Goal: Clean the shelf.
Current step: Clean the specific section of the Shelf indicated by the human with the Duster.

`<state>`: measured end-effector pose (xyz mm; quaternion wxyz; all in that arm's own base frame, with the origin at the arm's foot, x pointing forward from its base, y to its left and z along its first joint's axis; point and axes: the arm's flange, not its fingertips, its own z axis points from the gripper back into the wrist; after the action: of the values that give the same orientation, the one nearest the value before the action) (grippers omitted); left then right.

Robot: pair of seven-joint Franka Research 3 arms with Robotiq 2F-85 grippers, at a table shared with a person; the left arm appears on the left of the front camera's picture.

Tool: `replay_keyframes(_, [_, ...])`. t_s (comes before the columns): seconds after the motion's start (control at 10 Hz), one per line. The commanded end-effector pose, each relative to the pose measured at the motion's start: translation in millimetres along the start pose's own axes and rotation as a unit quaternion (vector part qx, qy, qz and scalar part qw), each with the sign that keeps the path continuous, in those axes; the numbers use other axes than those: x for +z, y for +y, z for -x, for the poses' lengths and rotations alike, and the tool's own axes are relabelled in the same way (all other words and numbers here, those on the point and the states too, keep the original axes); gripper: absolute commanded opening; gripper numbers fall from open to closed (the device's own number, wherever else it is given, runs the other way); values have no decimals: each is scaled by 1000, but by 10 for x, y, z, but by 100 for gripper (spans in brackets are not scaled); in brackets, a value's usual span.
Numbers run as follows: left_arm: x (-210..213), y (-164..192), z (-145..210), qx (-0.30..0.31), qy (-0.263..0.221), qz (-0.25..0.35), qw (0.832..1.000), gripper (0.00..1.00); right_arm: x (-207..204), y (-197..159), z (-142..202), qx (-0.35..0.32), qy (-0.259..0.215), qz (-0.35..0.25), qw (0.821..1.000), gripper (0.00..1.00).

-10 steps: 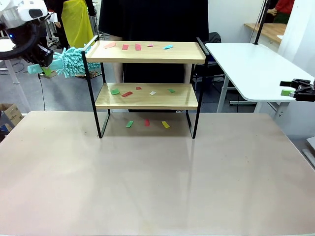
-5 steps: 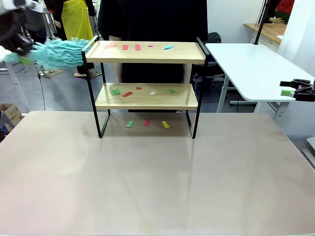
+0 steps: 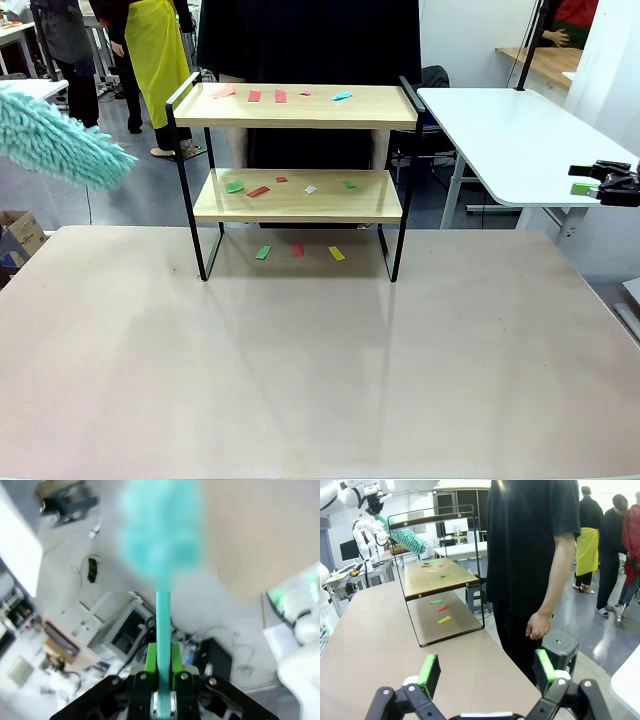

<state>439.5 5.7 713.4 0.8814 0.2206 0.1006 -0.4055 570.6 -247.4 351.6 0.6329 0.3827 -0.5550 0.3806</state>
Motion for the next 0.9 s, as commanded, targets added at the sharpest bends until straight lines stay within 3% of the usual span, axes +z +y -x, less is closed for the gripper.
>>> replay_keyframes(0.0, [72,-132,27,-190,14,-11,982,13,-17,1,-30,3,-1,-1,1000,100])
replay_keyframes(0.1, [97,-300,27,-253,2,5,968,13,-17,1,-30,3,-1,-1,1000,100])
replay_keyframes(0.3, [71,-697,-2,-386,-18,10,922,13,-17,1,-30,3,-1,-1,1000,100])
replay_keyframes(0.5, [-28,-970,-115,-466,4,4,885,13,-17,1,-30,3,-1,-1,1000,100])
replay_keyframes(0.6, [-81,-1063,-143,-487,15,3,873,13,-17,1,-30,3,-1,-1,1000,100])
replay_keyframes(0.8, [-244,-1122,-204,-499,28,14,866,13,-17,1,-30,3,-1,-1,1000,100])
